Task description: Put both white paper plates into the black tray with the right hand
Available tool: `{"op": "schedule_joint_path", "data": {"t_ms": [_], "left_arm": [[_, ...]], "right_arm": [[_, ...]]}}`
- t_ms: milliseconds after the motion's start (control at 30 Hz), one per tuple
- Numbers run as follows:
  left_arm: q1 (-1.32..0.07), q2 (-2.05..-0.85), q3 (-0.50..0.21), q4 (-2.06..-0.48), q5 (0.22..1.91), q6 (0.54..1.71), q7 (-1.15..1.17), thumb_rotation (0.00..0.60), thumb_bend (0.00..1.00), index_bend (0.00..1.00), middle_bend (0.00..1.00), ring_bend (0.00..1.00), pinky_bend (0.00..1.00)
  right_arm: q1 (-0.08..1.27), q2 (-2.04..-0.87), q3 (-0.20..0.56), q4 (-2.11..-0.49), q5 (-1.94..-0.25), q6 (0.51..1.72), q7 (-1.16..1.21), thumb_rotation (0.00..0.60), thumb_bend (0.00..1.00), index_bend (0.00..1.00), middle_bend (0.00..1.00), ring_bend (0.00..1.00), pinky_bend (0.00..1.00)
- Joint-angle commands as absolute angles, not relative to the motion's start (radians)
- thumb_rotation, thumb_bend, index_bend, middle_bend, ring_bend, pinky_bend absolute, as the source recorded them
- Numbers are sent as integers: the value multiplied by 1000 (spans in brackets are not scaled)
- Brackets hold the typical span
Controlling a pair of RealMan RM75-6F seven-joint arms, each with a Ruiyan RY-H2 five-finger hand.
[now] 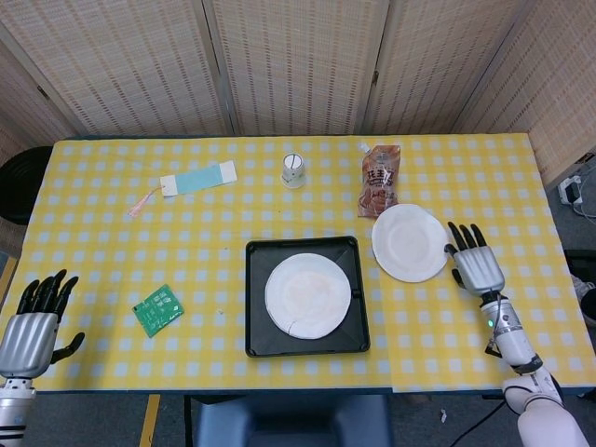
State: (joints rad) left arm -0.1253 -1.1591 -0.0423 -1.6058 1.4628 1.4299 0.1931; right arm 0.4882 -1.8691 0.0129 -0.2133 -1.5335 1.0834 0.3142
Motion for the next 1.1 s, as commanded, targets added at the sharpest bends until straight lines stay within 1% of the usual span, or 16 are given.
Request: {"op": "schedule_joint_path", "data": {"t_ms": [33, 333, 633, 800, 1100], "left_arm": [[-125, -1161, -47, -1601, 1462, 1435, 183, 600, 296, 0, 8, 0, 0], [-115, -1155, -53, -1605, 1441, 1448, 183, 600, 295, 0, 0, 0, 0], [-113, -1150, -54, -1611, 1436, 1451, 186, 600, 296, 0, 0, 0, 0], [-111, -1158, -52, -1594, 1461, 1472, 176, 600, 295, 0, 0, 0, 0], [-109, -1154, -52, -1592, 1459, 1472, 168, 600, 296, 0, 0, 0, 0]], "right_arm": [[496, -1879, 16, -210, -1531, 1077, 314, 600, 425, 363, 0, 0, 0], [518, -1903, 26, -195, -1524, 1057, 327, 600, 425, 365, 0, 0, 0], [525, -1923, 20, -173, -1530, 1036, 335, 600, 425, 405, 0, 0, 0], [540, -1933, 21, -171, -1531, 1031, 343, 600, 425, 439, 0, 0, 0], [551, -1947, 25, -162, -1528, 1019, 351, 600, 429, 521, 0, 0, 0]]}}
